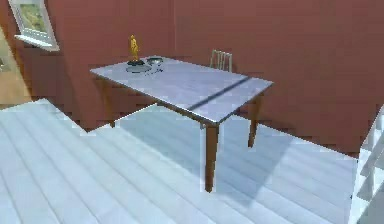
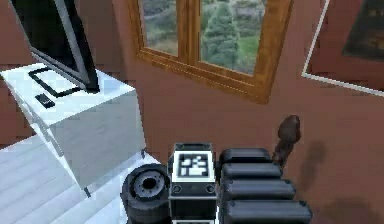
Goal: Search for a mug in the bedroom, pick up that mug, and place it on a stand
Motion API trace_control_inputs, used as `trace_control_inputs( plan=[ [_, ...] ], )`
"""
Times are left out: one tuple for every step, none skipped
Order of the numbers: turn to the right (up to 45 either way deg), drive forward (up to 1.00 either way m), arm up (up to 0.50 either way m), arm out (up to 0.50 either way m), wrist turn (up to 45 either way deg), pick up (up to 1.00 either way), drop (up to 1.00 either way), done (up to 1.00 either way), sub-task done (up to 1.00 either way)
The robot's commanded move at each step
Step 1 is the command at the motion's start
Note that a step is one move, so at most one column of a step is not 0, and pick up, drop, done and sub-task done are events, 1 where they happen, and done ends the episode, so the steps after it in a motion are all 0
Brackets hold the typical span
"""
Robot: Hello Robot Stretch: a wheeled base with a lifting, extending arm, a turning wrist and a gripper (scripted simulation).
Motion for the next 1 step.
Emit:
trace_control_inputs(
  plan=[
    [-45.0,0.0,0.0,0.0,0.0,0.0,0.0,0.0,0.0]
  ],
)
